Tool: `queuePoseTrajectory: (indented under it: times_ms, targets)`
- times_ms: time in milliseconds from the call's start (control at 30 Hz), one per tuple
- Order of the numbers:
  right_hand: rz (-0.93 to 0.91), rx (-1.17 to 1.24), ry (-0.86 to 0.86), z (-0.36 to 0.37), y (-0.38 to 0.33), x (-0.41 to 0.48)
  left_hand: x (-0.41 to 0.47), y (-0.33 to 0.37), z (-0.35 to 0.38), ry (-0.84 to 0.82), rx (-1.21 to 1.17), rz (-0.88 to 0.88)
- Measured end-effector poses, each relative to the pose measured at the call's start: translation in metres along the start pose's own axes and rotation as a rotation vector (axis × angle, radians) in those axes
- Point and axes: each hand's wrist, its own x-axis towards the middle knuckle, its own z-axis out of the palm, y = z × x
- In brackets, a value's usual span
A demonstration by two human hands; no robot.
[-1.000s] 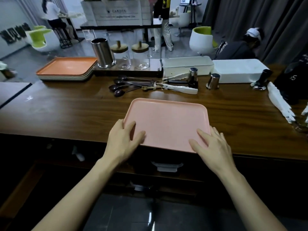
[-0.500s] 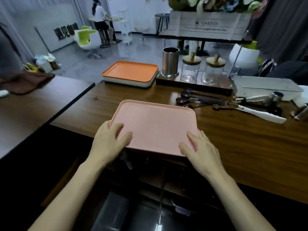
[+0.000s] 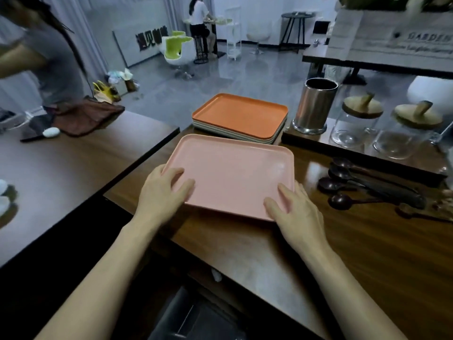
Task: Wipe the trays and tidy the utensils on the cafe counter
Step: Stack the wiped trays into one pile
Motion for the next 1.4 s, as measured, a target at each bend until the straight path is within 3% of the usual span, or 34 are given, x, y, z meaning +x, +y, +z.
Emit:
queuePoseTrajectory:
  times_ms: [333, 767, 1000, 1167, 1400]
  targets:
    - [-0.016, 0.015, 0.156, 0.005, -0.03, 0.098, 0.116, 0.006, 0.005, -0.031, -0.099, 0.035]
    - [0.204, -0.061, 0.228, 0.047, -0.059, 0.237, 0.315, -0.005, 0.058, -0.213, -0.273, 0.127]
    - [0.31, -0.12, 0.22, 0.066, -0.055, 0.247, 0.325, 0.009, 0.073, -0.233, -0.235, 0.12]
    - [0.295, -0.22, 0.228, 0.069, -0.056, 0.26, 0.333, 0.012, 0.074, -0.256, -0.202, 0.124]
    - [0.26, -0.16, 0.199, 0.076, -0.047, 0.27, 0.339, 0.011, 0.071, -0.305, -0.196, 0.129]
